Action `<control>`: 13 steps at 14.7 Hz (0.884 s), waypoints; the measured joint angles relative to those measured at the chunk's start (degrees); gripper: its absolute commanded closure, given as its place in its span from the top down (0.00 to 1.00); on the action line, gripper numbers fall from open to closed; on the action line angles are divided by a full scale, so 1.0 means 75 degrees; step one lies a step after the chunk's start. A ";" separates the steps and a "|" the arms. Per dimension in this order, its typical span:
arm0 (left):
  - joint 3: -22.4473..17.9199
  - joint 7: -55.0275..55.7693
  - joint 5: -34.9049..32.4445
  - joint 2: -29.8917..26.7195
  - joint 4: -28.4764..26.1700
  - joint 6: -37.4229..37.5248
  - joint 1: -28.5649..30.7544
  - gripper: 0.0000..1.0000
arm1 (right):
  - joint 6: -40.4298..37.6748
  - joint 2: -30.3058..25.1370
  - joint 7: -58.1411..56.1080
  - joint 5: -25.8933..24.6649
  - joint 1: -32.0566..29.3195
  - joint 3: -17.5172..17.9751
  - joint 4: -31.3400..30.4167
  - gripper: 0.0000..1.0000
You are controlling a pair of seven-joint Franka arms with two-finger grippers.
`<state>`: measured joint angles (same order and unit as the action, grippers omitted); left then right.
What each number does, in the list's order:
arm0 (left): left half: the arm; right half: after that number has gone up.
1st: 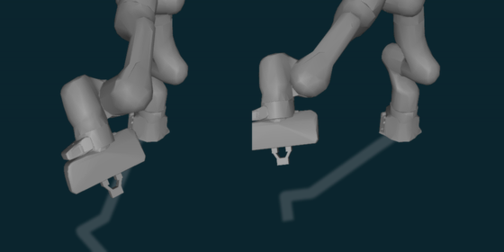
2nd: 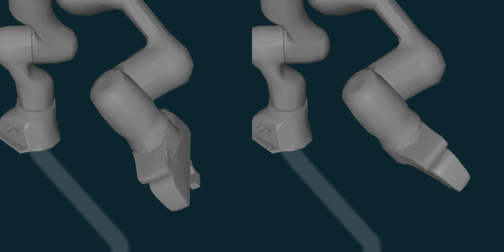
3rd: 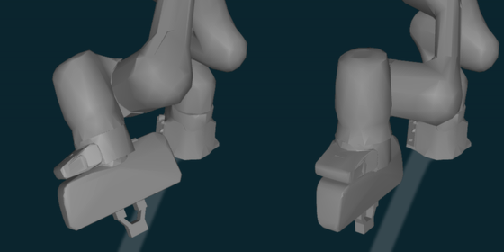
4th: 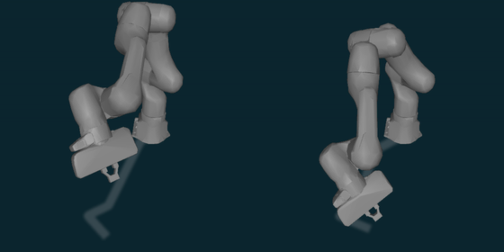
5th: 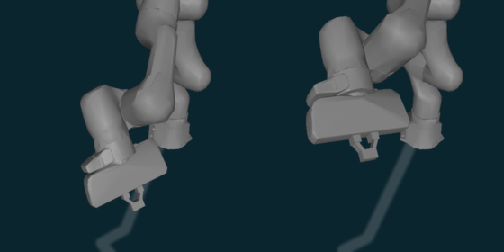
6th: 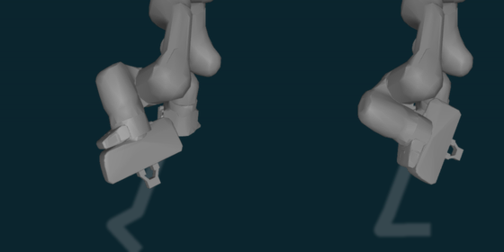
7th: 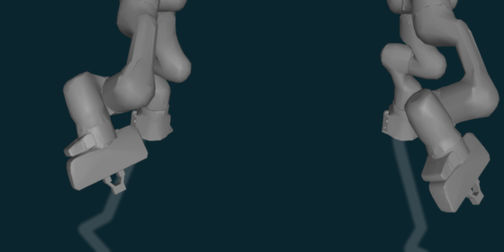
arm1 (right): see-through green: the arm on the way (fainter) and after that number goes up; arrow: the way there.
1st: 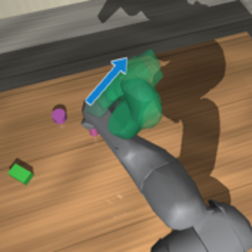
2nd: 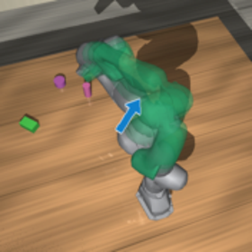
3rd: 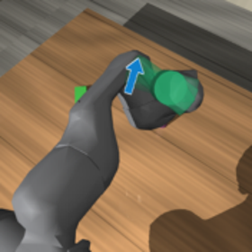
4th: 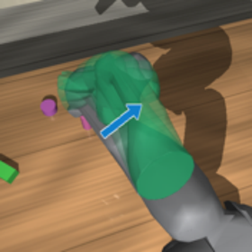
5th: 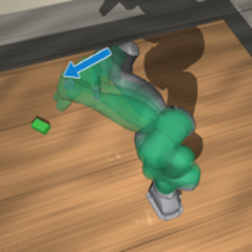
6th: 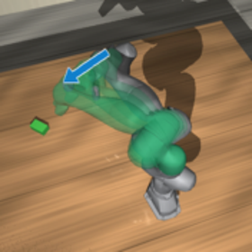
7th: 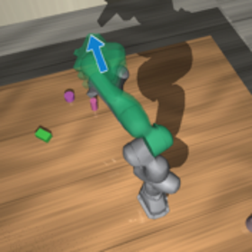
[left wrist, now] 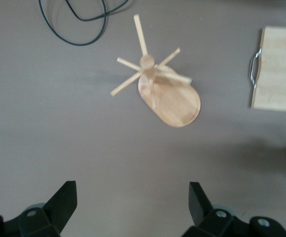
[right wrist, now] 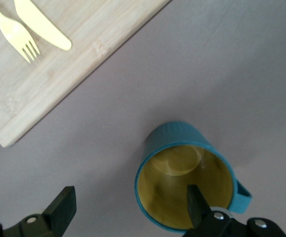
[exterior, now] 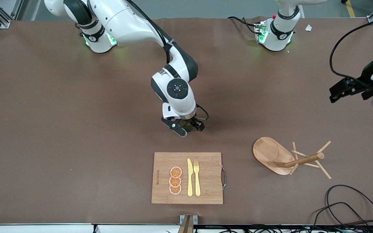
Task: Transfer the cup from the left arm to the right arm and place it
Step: 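Carry the mug away from the cutting board with the right gripper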
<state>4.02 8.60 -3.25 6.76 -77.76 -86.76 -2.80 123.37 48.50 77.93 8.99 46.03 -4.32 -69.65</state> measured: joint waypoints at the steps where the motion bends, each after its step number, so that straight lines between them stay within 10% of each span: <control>1: -0.0063 -0.0100 0.0089 -0.0253 -0.0286 0.0007 0.0002 1.00 | 0.0079 0.0067 0.0002 0.0000 0.0036 0.0000 0.0000 0.76; 5: -0.0243 -0.0161 0.0208 -0.0898 -0.1040 0.0007 -0.0002 1.00 | 0.0188 0.0192 -0.0108 0.0000 0.0061 -0.0018 0.0001 0.32; 13: -0.0225 -0.0280 0.0232 -0.1079 -0.1361 0.0014 -0.0007 1.00 | 0.0180 0.0193 -0.0851 -0.0066 0.0055 -0.0063 0.0001 0.01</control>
<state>2.34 6.50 -1.51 -1.33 -87.97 -86.65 -2.85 124.72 49.94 71.55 8.49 46.44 -4.79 -69.64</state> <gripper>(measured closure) 0.000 0.903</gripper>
